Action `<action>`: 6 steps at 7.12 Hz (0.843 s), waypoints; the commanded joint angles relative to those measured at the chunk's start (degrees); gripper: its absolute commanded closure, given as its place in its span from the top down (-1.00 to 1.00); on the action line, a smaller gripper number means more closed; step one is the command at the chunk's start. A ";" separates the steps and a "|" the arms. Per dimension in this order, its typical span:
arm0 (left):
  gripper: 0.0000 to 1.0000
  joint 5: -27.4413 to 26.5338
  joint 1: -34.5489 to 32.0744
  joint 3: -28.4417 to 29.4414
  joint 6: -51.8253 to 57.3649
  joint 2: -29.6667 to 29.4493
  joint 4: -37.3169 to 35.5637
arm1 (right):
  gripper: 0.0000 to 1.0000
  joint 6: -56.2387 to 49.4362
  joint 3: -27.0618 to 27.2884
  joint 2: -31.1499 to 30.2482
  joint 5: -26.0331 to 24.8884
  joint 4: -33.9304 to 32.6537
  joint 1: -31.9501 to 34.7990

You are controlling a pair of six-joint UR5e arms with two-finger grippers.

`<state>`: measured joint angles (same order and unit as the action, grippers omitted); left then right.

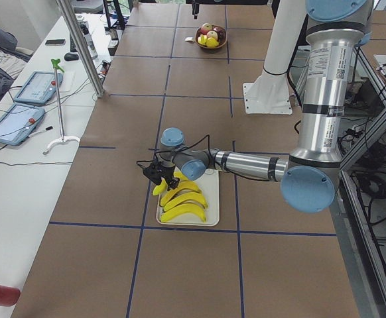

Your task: Transfer all bananas from basket to plate

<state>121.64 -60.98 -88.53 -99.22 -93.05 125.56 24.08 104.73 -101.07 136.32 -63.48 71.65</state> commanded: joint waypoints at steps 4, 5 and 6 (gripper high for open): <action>1.00 6.77 -7.04 -5.49 37.05 5.05 -0.41 | 1.00 -7.86 -0.32 -1.59 0.00 -3.37 5.14; 1.00 6.76 -9.23 -6.04 49.08 6.99 -1.02 | 1.00 -14.52 0.03 -1.50 0.00 -8.37 8.47; 1.00 6.94 -10.55 -6.48 57.99 7.35 -4.24 | 1.00 -20.24 0.21 -1.24 0.00 -12.85 11.29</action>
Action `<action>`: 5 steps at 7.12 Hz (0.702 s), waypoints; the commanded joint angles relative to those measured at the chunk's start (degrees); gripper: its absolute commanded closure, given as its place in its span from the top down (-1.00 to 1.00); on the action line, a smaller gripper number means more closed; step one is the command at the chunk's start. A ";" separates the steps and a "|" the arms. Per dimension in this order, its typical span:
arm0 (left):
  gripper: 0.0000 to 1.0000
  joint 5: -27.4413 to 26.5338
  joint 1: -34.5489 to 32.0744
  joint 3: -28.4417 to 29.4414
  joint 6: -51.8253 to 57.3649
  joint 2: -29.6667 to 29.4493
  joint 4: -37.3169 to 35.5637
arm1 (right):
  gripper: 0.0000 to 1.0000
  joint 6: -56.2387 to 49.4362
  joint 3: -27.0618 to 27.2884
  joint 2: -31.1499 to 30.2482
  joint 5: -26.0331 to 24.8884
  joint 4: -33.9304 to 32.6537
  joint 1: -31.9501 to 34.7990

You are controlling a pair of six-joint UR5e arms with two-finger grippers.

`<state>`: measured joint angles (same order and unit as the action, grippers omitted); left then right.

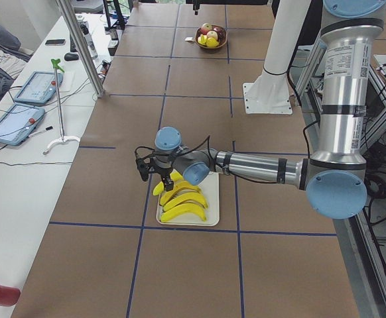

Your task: Transfer all bananas from basket to plate

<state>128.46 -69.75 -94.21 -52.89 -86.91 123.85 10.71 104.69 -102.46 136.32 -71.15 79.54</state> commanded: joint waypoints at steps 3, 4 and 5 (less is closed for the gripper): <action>1.00 2.58 -12.13 -5.35 50.22 0.52 -30.06 | 1.00 -18.23 0.25 0.42 0.00 -13.91 8.51; 1.00 2.58 -13.91 -6.24 54.95 0.60 -35.20 | 1.00 -21.83 0.08 0.42 0.00 -16.28 10.18; 1.00 2.58 -16.27 -5.98 59.43 0.86 -36.82 | 1.00 -28.48 -0.62 0.51 -0.17 -20.31 12.72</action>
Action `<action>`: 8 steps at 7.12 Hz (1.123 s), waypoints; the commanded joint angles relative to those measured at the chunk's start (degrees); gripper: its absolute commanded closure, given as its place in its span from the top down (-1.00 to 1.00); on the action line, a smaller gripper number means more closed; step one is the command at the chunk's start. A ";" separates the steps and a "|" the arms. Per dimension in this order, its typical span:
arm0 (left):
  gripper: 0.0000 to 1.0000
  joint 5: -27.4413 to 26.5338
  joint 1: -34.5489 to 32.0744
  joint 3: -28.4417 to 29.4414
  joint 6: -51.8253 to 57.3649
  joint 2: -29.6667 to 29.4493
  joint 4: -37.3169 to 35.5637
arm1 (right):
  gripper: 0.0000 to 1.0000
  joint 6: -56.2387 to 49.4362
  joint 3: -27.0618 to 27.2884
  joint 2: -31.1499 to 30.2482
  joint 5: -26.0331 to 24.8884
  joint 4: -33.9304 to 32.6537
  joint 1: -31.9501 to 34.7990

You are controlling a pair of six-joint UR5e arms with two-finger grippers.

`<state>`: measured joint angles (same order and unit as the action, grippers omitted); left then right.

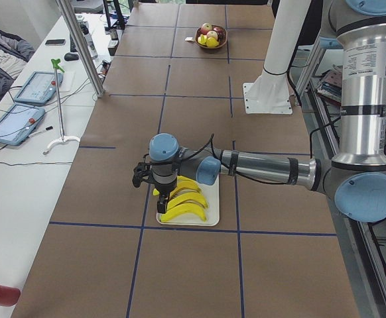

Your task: Transfer all bananas from basket to plate

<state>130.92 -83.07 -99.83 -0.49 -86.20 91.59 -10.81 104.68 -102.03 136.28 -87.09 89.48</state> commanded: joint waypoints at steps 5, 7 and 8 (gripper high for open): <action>1.00 5.49 -8.07 0.34 10.87 4.10 -7.83 | 0.99 -7.25 -3.88 -2.21 -1.63 -7.40 6.85; 1.00 4.88 -7.98 -0.01 9.11 3.85 -3.48 | 0.99 -5.45 -3.87 -2.12 -3.66 -7.39 6.85; 1.00 4.18 -7.98 -0.02 9.28 4.63 -1.26 | 1.00 -5.44 -3.87 -2.03 -3.48 -7.39 6.85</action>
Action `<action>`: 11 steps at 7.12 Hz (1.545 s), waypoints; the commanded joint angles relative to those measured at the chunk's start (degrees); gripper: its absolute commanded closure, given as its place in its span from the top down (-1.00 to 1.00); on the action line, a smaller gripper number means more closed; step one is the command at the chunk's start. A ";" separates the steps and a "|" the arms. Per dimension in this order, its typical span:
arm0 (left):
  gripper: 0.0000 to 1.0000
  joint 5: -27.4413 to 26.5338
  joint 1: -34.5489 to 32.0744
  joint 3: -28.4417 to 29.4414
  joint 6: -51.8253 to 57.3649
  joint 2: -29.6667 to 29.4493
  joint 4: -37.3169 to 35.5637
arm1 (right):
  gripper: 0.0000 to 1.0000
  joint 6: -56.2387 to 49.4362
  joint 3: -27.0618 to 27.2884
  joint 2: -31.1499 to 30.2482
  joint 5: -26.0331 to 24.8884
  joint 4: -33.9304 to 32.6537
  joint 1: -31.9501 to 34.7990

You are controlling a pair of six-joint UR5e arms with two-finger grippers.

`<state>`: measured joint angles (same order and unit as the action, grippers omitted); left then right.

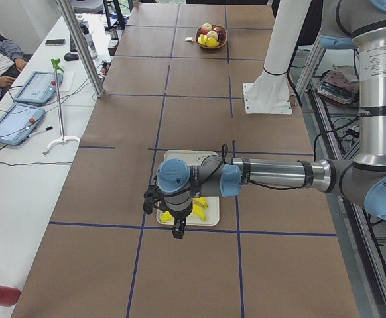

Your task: Transfer all bananas from basket to plate

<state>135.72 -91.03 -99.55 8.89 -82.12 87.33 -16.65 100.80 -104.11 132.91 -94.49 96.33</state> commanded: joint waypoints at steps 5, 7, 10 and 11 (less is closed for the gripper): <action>1.00 -3.62 0.07 -0.38 0.08 1.61 3.19 | 1.00 0.56 0.01 -0.04 -0.02 0.01 0.00; 1.00 -3.62 0.07 -0.38 0.08 1.61 3.10 | 1.00 0.65 0.09 0.05 0.07 0.01 -0.08; 1.00 -3.62 0.07 -0.47 0.08 1.61 3.11 | 1.00 0.65 0.18 0.05 0.16 0.01 -0.09; 1.00 -3.62 0.07 -0.47 0.08 1.61 3.10 | 1.00 0.65 0.36 0.05 0.16 0.01 -0.09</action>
<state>132.10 -90.97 -99.98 8.96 -80.51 90.46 -16.00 101.05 -104.06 133.05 -94.48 96.24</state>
